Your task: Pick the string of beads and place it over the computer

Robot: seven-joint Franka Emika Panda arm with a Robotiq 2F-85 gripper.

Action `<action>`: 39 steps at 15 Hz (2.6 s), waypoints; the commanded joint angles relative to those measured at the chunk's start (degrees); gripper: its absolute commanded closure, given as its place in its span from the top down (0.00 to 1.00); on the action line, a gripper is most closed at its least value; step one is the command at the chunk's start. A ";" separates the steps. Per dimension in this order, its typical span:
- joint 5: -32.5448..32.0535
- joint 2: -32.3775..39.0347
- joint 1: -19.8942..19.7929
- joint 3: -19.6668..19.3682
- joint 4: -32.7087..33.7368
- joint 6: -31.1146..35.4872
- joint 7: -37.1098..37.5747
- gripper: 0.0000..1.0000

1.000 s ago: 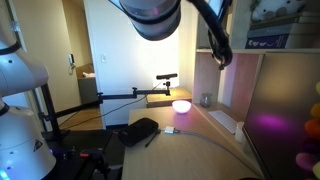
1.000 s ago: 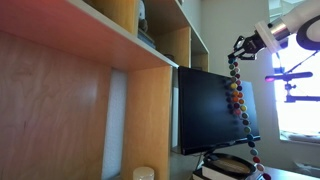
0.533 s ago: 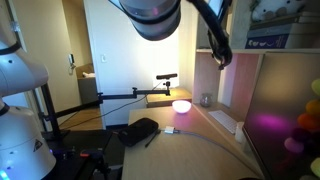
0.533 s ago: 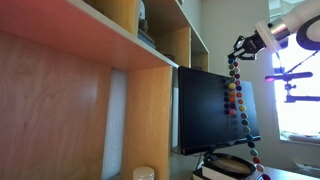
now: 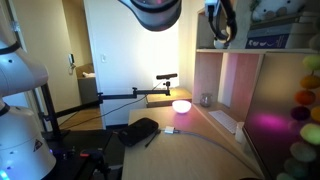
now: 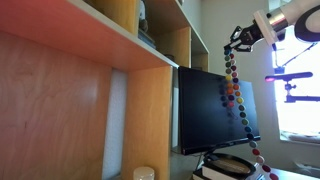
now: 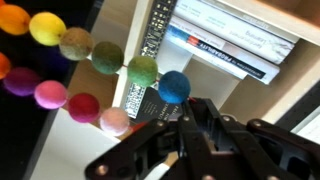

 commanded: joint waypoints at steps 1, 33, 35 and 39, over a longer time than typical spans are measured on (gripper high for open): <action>1.94 -0.06 0.42 0.59 5.26 -1.52 3.18 0.04; 35.73 32.07 15.57 -31.72 51.97 0.06 0.14 0.17; 35.92 33.13 15.61 -32.05 53.03 0.06 0.19 0.17; 35.95 33.32 15.60 -32.25 53.51 0.06 0.20 0.17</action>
